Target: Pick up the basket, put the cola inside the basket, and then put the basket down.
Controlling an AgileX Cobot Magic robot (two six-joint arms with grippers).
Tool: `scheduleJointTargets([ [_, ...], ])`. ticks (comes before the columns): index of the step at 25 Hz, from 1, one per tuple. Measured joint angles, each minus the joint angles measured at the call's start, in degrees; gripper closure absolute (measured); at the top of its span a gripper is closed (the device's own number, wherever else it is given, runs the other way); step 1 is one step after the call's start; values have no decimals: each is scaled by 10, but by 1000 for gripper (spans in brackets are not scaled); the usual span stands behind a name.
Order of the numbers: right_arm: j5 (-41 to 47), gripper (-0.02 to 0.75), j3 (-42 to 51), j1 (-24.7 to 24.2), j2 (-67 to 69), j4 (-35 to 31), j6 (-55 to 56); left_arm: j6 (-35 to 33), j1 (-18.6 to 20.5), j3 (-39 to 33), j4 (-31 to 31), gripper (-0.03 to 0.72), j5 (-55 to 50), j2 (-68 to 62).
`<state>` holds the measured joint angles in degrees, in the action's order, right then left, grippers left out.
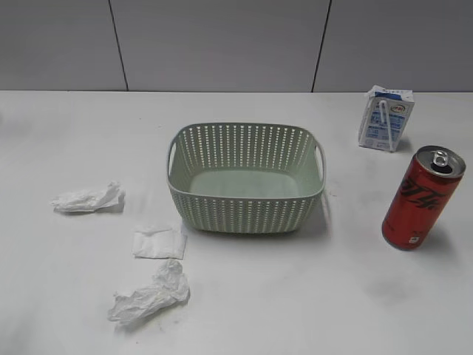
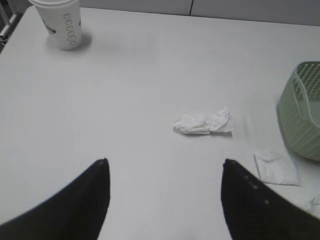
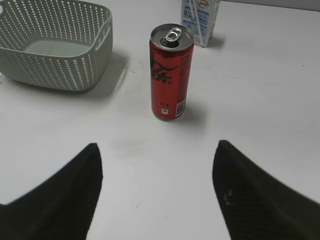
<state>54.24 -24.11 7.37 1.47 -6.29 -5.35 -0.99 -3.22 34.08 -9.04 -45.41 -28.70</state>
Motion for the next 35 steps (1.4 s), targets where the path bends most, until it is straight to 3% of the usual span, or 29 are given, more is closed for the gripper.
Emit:
scheduleJointTargets([
  [8, 0, 218, 0, 0, 0, 0, 0, -17, 0, 93, -36, 163, 44, -267],
  [15, 0, 218, 0, 0, 0, 0, 0, -31, -29, 262, -50, 139, -4, -503],
  [19, 0, 218, 0, 0, 0, 0, 0, -34, -67, 374, -53, 99, -53, -619],
  [26, 0, 218, 0, 0, 0, 0, 0, -3, -162, 562, -53, 97, -119, -789],
  [31, 0, 218, 0, 0, 0, 0, 0, 47, -219, 651, -22, 98, -173, -884],
  [35, 0, 218, 0, 0, 0, 0, 0, 81, -247, 678, -15, 99, -180, -929],
])
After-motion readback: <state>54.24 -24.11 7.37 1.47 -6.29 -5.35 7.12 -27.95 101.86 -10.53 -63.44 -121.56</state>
